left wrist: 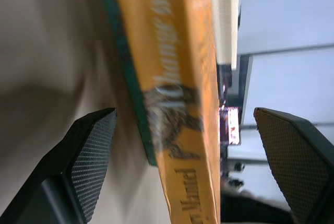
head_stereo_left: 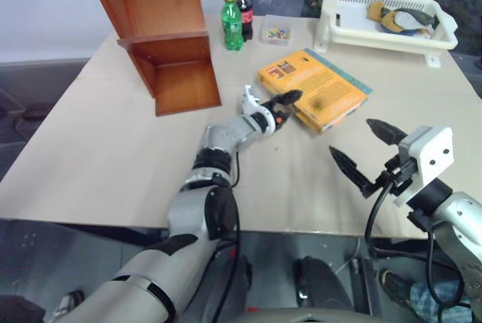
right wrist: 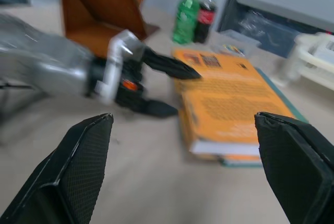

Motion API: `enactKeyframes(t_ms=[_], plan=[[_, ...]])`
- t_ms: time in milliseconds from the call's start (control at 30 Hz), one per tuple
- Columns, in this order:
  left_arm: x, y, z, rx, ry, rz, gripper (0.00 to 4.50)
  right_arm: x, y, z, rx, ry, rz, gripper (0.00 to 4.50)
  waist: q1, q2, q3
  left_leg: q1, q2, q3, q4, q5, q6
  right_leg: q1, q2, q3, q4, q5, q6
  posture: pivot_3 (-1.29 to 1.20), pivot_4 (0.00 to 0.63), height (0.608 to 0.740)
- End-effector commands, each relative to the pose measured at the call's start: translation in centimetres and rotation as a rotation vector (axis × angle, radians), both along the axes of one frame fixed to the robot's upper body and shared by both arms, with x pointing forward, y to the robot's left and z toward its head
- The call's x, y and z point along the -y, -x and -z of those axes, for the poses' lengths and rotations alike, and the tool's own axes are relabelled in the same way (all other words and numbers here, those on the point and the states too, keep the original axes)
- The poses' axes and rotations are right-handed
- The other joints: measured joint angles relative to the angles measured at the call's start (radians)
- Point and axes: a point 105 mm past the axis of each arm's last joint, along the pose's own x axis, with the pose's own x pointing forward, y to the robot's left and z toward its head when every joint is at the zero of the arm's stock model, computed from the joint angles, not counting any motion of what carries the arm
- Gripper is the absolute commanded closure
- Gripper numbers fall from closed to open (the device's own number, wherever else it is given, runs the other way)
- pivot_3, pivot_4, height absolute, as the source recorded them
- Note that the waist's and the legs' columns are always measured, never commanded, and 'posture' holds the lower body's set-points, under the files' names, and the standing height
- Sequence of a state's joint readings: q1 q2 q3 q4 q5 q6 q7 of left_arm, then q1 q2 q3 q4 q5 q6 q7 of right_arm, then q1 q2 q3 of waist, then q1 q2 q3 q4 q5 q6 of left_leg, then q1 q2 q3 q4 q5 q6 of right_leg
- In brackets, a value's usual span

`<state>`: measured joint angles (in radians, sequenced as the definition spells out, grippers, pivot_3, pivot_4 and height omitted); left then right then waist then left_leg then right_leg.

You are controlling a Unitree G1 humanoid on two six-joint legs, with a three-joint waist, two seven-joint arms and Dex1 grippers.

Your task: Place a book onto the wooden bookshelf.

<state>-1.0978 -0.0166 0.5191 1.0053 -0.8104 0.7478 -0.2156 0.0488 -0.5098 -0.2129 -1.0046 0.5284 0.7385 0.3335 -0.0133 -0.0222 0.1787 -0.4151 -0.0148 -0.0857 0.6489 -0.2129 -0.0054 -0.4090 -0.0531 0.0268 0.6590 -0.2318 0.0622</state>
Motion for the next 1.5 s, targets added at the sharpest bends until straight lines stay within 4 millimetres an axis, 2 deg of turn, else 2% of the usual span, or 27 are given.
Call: enactKeyframes(t_ms=[33, 267, 533, 633, 700, 733, 767, 800, 1300, 1433, 1500], plan=[[0.3, -0.7, -1.1, 0.0, 0.087, -0.038, 0.0, -0.3, 0.7, -1.0, 0.051, -0.01, 0.003, 0.06, 0.0, 0.0, 0.0, 0.0, 0.0, 0.0, 0.0, 0.0, 0.0, 0.0, 0.0, 0.0, 0.0, 0.0, 0.0, 0.0, 0.15, 0.74], [1.1, -1.0, -0.9, -0.049, 0.181, -0.069, 0.0, -0.3, 0.6, -1.0, 0.063, -0.013, 0.034, 0.06, 0.0, 0.0, 0.0, 0.0, 0.0, 0.0, 0.0, 0.0, 0.0, 0.0, 0.0, 0.0, 0.0, 0.0, 0.0, 0.0, 0.15, 0.74], [1.9, -1.1, -0.6, -0.077, 0.181, -0.1, 0.0, -0.1, 0.6, -0.9, 0.067, -0.004, 0.065, 0.06, 0.001, 0.0, 0.0, 0.0, 0.0, 0.0, 0.0, 0.0, 0.0, 0.0, 0.0, 0.0, 0.0, 0.0, 0.0, 0.0, 0.15, 0.74], [2.2, -1.2, -0.9, -0.076, 0.196, -0.102, 0.82, 0.1, 0.6, -0.9, 0.069, 0.0, 0.075, 0.0, 0.002, 0.0, 0.0, 0.0, 0.0, 0.0, 0.0, 0.0, 0.0, 0.0, 0.0, 0.0, 0.0, 0.0, 0.0, 0.0, 0.15, 0.74], [2.3, -1.2, -1.0, -0.081, 0.203, -0.102, 1.73, 0.2, 0.6, -0.9, 0.071, 0.002, 0.085, 0.0, 0.002, 0.0, 0.0, 0.0, 0.0, 0.0, 0.0, 0.0, 0.0, 0.0, 0.0, 0.0, 0.0, 0.0, 0.0, 0.0, 0.15, 0.74], [2.3, -1.2, -1.0, -0.085, 0.203, -0.104, 2.42, 0.3, 0.7, -0.9, 0.072, 0.002, 0.088, 0.0, 0.002, 0.0, 0.0, 0.0, 0.0, 0.0, 0.0, 0.0, 0.0, 0.0, 0.0, 0.0, 0.0, 0.0, 0.0, 0.0, 0.15, 0.74], [2.2, -1.2, -1.1, -0.088, 0.212, -0.108, 2.42, 0.3, 0.7, -0.9, 0.072, 0.002, 0.09, 0.0, 0.001, 0.0, 0.0, 0.0, 0.0, 0.0, 0.0, 0.0, 0.0, 0.0, 0.0, 0.0, 0.0, 0.0, 0.0, 0.0, 0.15, 0.74], [2.1, -1.3, -1.2, -0.088, 0.215, -0.11, 2.91, 0.3, 0.7, -0.9, 0.072, 0.002, 0.091, 0.0, 0.001, 0.0, 0.0, 0.0, 0.0, 0.0, 0.0, 0.0, 0.0, 0.0, 0.0, 0.0, 0.0, 0.0, 0.0, 0.0, 0.15, 0.74], [-0.7, -1.8, -2.5, -0.083, 0.297, -0.112, 2.91, 0.3, 0.3, -1.0, 0.069, 0.017, 0.093, 0.0, -0.001, 0.0, 0.0, 0.0, 0.0, 0.0, 0.0, 0.0, 0.0, 0.0, 0.0, 0.0, 0.001, 0.0, 0.0, 0.0, 0.15, 0.74], [-0.7, -1.8, -2.7, -0.067, 0.284, -0.111, 3.89, 0.3, -0.1, -1.0, 0.07, 0.022, 0.085, 0.0, -0.001, 0.0, 0.0, 0.0, 0.0, 0.0, 0.0, 0.0, 0.0, 0.0, 0.0, 0.0, 0.001, 0.0, 0.0, 0.0, 0.15, 0.74], [-0.7, -1.8, -3.0, -0.056, 0.286, -0.106, 3.89, 0.2, -0.2, -1.0, 0.071, 0.023, 0.083, 0.0, 0.0, 0.0, 0.0, 0.001, 0.0, 0.0, 0.0, 0.0, 0.0, 0.0, 0.0, 0.0, 0.001, 0.0, 0.0, 0.0, 0.15, 0.74]])
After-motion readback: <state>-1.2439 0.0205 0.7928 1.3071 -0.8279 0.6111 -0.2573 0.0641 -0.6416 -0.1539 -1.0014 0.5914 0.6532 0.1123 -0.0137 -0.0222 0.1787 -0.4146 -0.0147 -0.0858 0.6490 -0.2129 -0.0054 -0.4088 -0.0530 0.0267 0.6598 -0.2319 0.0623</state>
